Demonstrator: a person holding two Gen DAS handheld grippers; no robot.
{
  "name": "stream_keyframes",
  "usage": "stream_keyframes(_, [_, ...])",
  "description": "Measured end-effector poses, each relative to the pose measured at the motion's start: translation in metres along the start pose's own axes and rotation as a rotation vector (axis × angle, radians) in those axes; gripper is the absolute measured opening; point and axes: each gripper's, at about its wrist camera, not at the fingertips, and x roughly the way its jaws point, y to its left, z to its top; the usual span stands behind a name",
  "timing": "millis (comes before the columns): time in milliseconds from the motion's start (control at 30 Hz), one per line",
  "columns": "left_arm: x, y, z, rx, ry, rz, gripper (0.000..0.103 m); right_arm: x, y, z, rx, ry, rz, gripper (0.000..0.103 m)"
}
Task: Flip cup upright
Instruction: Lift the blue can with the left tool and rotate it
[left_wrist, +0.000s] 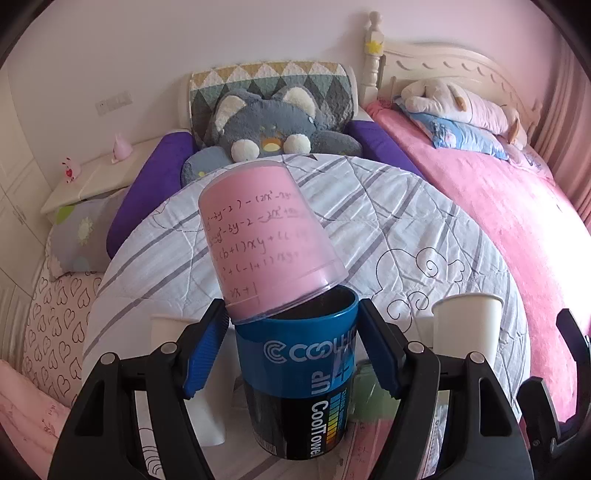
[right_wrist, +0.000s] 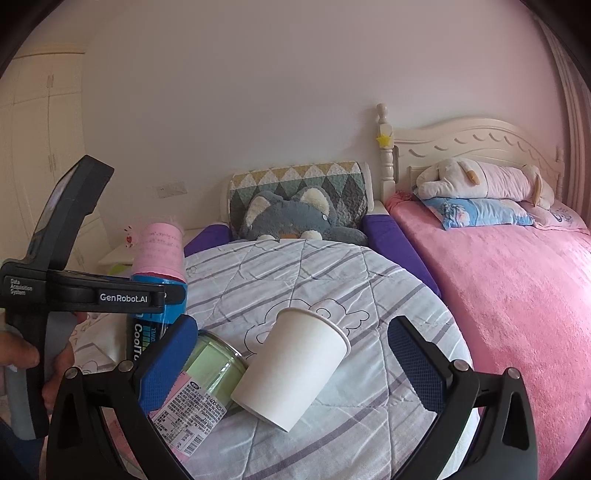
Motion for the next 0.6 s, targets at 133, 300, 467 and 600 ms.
stream_keyframes(133, [0.026,-0.001,0.011,-0.003,0.051,-0.001,0.072,0.004,-0.007,-0.001,0.019,0.007,-0.004,0.103])
stream_keyframes(300, [0.06,-0.004,0.016,-0.007,0.144,0.003,0.072,0.012,-0.017,0.0,0.035,0.012,-0.005,0.103])
stream_keyframes(467, [0.059,-0.011,0.01,0.042,0.212,0.03,0.082,0.02,-0.023,0.001,0.053,0.022,0.012,0.103])
stream_keyframes(600, [0.054,-0.013,-0.001,0.095,0.246,0.055,0.098,0.022,-0.022,0.0,0.055,0.02,0.032,0.103])
